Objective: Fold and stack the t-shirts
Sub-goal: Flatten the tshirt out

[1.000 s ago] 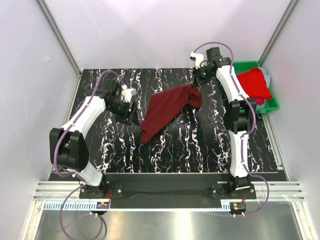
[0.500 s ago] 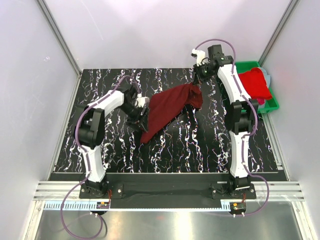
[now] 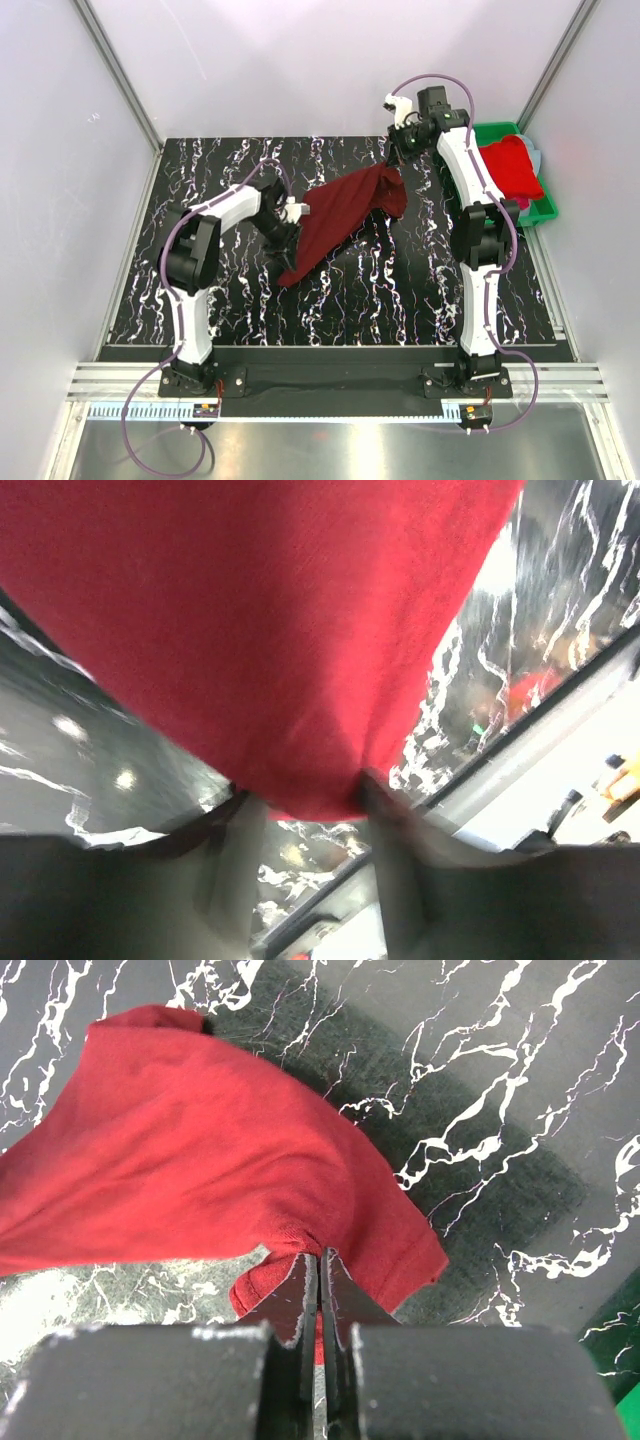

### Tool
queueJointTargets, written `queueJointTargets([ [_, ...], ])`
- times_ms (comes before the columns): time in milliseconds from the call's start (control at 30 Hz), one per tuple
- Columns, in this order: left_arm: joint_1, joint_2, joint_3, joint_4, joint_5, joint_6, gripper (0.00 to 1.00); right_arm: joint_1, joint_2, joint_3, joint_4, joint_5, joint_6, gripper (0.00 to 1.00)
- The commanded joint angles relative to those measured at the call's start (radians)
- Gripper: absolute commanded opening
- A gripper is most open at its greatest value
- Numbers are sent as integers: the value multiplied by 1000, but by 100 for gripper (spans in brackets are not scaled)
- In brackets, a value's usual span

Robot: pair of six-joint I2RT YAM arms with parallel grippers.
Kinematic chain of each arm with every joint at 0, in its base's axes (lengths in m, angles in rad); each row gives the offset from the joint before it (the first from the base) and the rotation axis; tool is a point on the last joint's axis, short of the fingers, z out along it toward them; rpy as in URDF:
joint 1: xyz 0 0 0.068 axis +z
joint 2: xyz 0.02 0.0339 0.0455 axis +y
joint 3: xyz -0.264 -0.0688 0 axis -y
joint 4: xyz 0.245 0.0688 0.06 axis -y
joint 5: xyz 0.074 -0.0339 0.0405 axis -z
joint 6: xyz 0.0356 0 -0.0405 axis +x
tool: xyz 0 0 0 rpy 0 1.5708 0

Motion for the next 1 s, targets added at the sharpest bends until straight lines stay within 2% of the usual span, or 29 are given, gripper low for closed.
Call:
queueJointTargets([
  [0, 0, -108, -55, 1, 12, 2, 20, -6, -47, 59, 29, -9, 11, 0],
  [33, 0, -114, -55, 1, 9, 4, 8, -6, -45, 64, 31, -9, 14, 0],
  [67, 0, -114, -44, -12, -4, 13, 0, -8, -42, 70, 34, -9, 17, 0],
  [233, 21, -154, 106, -43, -124, 41, 0, -6, -74, 91, 47, 25, 31, 0],
  [367, 53, -255, 293, -42, -330, 111, 0, -8, -210, 68, 64, 8, 48, 0],
  [467, 63, -296, 444, -45, -419, 172, 0, -8, -299, 59, 66, -32, 66, 0],
  [633, 63, -306, 679, -110, -484, 217, 0, -6, -421, 19, 66, -72, 118, 0],
  [733, 60, -341, 704, -117, -508, 222, 0, -8, -528, -54, 75, -74, 126, 0],
  [967, 29, -560, 583, -48, -574, 266, 1, -8, -820, -269, 42, -106, 152, 0],
])
